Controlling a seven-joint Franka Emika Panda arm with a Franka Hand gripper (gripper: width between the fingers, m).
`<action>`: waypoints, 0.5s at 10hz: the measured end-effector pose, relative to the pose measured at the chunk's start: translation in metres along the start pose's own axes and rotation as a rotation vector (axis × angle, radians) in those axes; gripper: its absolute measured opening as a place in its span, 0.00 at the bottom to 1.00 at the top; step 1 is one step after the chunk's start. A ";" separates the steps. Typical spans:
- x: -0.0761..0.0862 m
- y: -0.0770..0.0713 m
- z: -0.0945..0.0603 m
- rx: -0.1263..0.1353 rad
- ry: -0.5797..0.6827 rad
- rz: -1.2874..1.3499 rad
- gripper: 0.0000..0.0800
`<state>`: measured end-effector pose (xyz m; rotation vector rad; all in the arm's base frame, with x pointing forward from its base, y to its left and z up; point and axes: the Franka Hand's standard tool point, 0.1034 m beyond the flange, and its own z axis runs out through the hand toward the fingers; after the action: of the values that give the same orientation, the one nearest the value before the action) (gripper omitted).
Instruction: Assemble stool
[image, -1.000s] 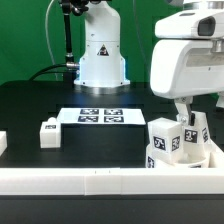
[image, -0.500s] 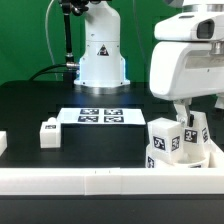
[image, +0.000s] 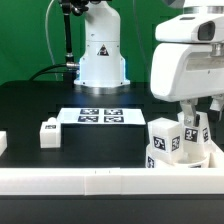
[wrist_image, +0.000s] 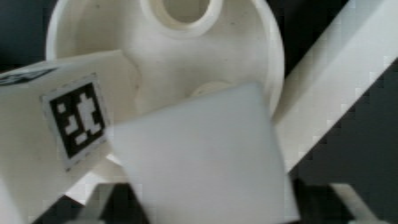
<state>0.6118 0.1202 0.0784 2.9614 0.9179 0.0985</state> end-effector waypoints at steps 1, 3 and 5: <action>0.000 0.000 0.000 -0.001 0.000 -0.003 0.42; 0.000 0.000 0.000 -0.001 0.000 0.018 0.42; 0.000 0.000 0.000 0.000 0.000 0.067 0.42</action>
Offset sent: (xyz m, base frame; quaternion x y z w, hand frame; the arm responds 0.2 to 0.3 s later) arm 0.0000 0.0000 0.0000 0.0000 0.0000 0.0000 1.0000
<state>0.6119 0.1202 0.0784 2.9927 0.8187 0.1013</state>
